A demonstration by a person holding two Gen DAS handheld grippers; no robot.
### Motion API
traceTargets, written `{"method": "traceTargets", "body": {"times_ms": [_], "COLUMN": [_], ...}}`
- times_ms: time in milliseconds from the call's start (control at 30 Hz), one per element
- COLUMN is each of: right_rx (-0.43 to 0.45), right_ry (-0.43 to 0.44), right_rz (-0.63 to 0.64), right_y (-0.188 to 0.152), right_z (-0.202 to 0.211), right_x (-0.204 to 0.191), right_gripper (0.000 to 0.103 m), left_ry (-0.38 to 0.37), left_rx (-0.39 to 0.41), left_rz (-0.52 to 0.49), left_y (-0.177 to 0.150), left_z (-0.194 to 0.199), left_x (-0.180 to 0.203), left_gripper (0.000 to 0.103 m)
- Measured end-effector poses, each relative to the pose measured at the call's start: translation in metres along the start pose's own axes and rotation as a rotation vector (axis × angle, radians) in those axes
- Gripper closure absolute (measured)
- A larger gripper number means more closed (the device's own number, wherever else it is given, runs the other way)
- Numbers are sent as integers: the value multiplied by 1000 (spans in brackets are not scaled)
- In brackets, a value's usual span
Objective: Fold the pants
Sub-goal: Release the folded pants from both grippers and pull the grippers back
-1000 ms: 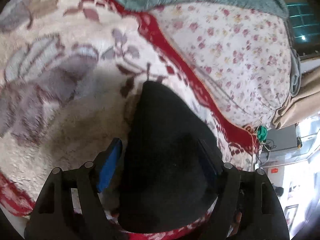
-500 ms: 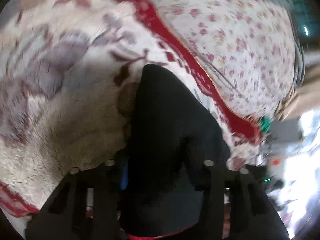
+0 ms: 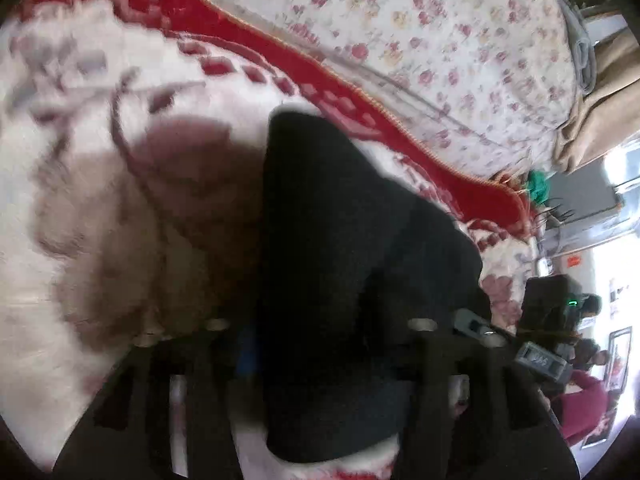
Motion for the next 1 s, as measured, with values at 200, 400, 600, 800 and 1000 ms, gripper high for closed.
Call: {"method": "traceTargets", "body": {"times_ms": [200,400,600,800,1000], "right_rx": [48,269,332,352,179], "right_ry": [16,-142,-479,-482,-471], "right_rz": [-11,172,463,459,446], "right_y": [3,4,-45,-60,-70], "right_z": [10,84,127,134,85], "right_x": [-3,-26,-69,-105,-62], "right_gripper": [50,50,50,39,40], "left_ry": [39,225,389,487,468], "left_rx": [36,386,454,406,397], "left_rz": [-21,-376,-561,-605,-574], "left_y": [6,1,-52,-78,-77], "left_z": [12,77,87,75,72], "left_x": [9,61,74,65,64], "left_gripper": [45,29,28,28,28]}}
Point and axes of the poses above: each gripper's, at about its wrist camera, not at the fingertips, and z roughly against the way its jaws point, x to its right, y to its top, the point moved 9 cm from there along -z, roughly the way its jaws point, and after that the axes turned 1 degree about -x, right-handed, at the moved point
